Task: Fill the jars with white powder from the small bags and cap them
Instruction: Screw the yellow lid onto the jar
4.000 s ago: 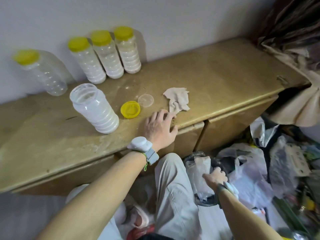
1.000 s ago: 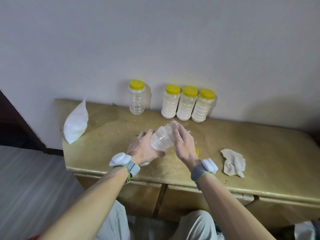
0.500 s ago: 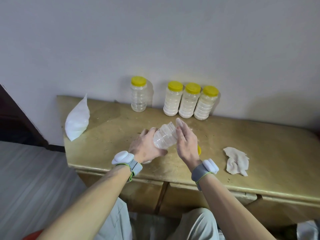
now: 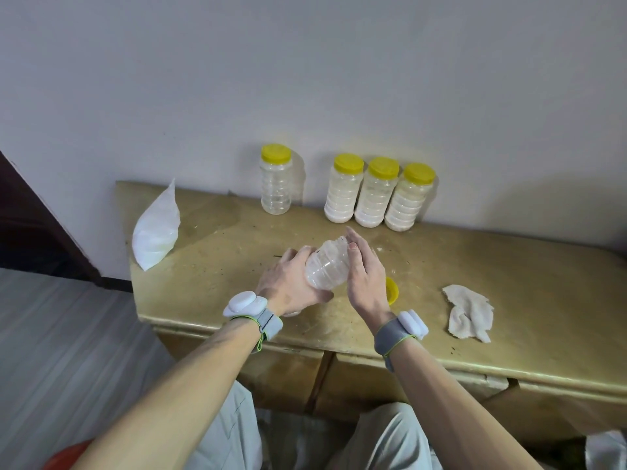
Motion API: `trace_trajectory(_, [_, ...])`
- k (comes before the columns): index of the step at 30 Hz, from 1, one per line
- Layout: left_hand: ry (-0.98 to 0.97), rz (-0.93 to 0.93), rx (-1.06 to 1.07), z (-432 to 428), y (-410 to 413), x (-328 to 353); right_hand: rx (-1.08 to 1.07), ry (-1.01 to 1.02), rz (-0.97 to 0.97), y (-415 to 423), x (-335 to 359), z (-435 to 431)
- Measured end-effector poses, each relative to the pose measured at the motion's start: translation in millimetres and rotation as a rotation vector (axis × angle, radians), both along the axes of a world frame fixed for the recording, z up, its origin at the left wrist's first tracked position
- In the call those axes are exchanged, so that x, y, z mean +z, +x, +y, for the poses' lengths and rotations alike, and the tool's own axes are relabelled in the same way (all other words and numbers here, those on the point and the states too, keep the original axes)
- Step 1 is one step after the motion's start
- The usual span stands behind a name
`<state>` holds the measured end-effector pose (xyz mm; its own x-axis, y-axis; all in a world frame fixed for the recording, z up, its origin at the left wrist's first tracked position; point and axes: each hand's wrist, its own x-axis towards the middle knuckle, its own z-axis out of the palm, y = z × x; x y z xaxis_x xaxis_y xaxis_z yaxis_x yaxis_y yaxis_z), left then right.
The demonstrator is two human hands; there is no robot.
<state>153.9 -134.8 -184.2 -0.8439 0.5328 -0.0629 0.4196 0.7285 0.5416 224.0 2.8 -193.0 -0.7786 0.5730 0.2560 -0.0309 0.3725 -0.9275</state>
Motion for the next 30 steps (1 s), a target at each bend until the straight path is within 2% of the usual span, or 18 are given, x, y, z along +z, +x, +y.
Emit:
trace_trajectory(4, [0.005,0.011,-0.008,-1,0,-1,0.036,-0.062,0.001,2,1,-4])
trace_trajectory(8, [0.018,0.01,-0.001,-2,1,-1,0.087,-0.104,-0.085,2,11,11])
trace_trajectory(12, [-0.006,0.021,-0.031,-2,3,-2,-0.022,-0.111,0.032,4,21,25])
trace_trajectory(15, [-0.037,0.051,-0.07,-1,5,-1,0.121,-0.022,-0.131,4,16,14])
trace_trajectory(18, [-0.082,0.076,-0.084,-3,4,0,0.251,-0.095,-0.235,0,11,14])
trace_trajectory(20, [-0.096,0.085,-0.092,-2,4,0,0.247,-0.124,-0.228,2,14,21])
trace_trajectory(22, [-0.098,0.086,-0.095,-3,4,-1,0.107,-0.106,-0.237,6,15,31])
trace_trajectory(23, [-0.095,0.087,-0.092,-3,3,-1,0.005,-0.054,-0.274,10,14,38])
trace_trajectory(25, [-0.102,0.096,-0.094,-5,2,-2,-0.108,0.111,-0.467,22,10,52])
trace_trajectory(28, [-0.152,0.12,-0.123,-4,2,-2,-0.037,0.251,-0.831,38,-2,61])
trace_trajectory(30, [-0.188,0.132,-0.154,-2,3,-1,-0.004,0.315,-0.935,44,-13,61])
